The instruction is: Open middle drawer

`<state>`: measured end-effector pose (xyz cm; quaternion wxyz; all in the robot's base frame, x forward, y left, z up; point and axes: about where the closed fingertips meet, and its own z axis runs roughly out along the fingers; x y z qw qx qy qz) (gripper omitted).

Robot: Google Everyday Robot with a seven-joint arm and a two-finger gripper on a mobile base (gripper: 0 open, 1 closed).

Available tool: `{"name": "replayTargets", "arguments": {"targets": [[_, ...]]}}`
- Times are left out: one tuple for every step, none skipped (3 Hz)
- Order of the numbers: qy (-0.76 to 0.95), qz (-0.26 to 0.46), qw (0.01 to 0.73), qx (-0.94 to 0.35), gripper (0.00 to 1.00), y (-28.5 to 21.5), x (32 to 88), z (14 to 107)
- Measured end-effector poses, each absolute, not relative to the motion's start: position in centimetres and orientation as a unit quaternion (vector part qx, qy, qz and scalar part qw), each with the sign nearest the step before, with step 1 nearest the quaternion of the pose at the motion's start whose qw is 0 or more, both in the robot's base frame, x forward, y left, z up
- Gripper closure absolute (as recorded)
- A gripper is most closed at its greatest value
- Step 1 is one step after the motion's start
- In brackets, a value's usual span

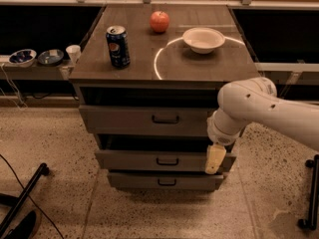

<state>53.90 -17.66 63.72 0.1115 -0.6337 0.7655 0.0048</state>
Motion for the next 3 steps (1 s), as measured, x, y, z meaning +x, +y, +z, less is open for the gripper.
{"name": "replayTargets", "arguments": {"targets": [[0.759, -0.029, 0.123, -0.638, 0.0, -19.4, 53.7, 60.6], [0.739, -0.056, 0.153, -0.654, 0.0, -20.3, 52.9, 59.0], [0.735, -0.061, 0.165, -0.655, 0.0, -20.3, 53.1, 58.8]]}}
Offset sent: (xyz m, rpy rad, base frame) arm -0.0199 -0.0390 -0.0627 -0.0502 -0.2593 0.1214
